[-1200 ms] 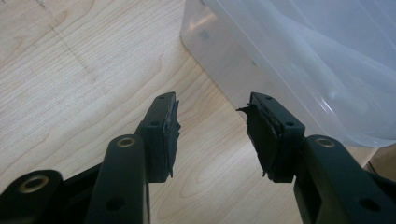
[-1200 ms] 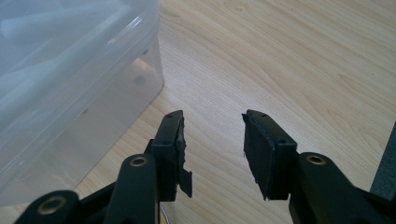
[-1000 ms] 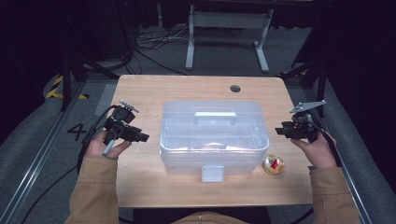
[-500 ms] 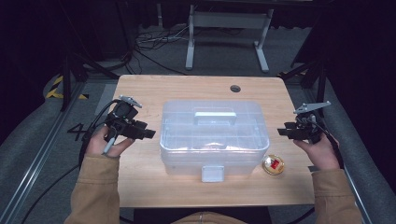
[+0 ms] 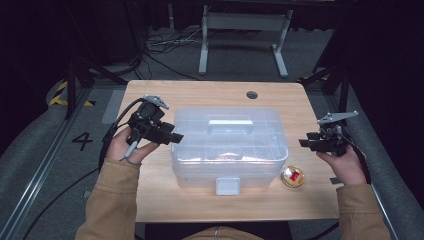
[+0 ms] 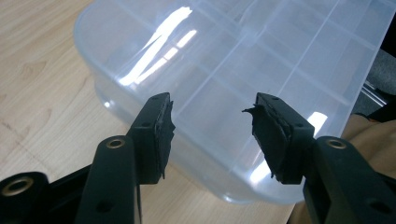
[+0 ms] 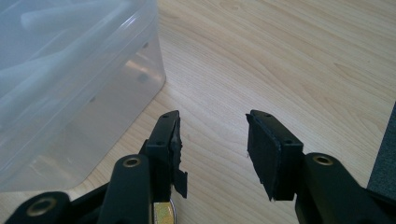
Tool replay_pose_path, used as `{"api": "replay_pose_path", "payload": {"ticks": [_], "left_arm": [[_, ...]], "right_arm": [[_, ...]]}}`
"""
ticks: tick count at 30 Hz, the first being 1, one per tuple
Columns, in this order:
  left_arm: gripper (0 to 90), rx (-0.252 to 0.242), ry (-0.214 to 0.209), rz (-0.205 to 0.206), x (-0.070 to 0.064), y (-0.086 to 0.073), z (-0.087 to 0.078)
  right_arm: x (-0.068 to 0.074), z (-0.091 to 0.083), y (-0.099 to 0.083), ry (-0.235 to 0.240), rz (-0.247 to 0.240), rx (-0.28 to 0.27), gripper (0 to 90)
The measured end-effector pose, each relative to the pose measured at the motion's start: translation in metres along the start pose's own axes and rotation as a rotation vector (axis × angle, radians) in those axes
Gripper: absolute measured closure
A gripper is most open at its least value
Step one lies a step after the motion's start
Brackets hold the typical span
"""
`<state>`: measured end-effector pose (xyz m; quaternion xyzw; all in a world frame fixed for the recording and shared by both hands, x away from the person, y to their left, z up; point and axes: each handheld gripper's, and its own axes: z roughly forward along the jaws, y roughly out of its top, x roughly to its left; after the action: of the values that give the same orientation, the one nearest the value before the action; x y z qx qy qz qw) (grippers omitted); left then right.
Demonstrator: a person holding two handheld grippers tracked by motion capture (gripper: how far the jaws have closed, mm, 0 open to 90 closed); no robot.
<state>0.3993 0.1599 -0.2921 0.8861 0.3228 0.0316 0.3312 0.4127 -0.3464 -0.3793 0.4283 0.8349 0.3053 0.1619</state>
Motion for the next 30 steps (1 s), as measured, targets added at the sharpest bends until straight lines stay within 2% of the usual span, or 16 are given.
{"api": "replay_pose_path", "payload": {"ticks": [2,7,10,15,25,30], "left_arm": [[47.7,-0.002,-0.008,0.003,-0.002,0.003,0.001],[46.3,0.008,-0.032,0.041,-0.007,0.017,0.012],[44.1,-0.005,-0.089,0.068,-0.010,0.025,0.018],[43.6,0.009,-0.096,0.095,-0.012,0.037,0.027],[42.7,0.025,-0.103,0.141,-0.014,0.051,0.046],[42.9,0.030,-0.110,0.135,-0.013,0.057,0.053]], "right_arm": [[0.000,0.000,0.000,0.002,0.001,-0.001,54.5],[0.002,0.000,-0.003,0.006,0.001,0.001,53.9],[0.002,-0.001,-0.005,0.007,0.002,0.001,53.9],[0.001,-0.003,-0.008,0.007,0.005,-0.004,53.8],[0.001,-0.005,-0.012,-0.001,0.012,-0.009,53.2],[0.001,-0.006,-0.014,-0.005,0.014,-0.008,53.2]]}}
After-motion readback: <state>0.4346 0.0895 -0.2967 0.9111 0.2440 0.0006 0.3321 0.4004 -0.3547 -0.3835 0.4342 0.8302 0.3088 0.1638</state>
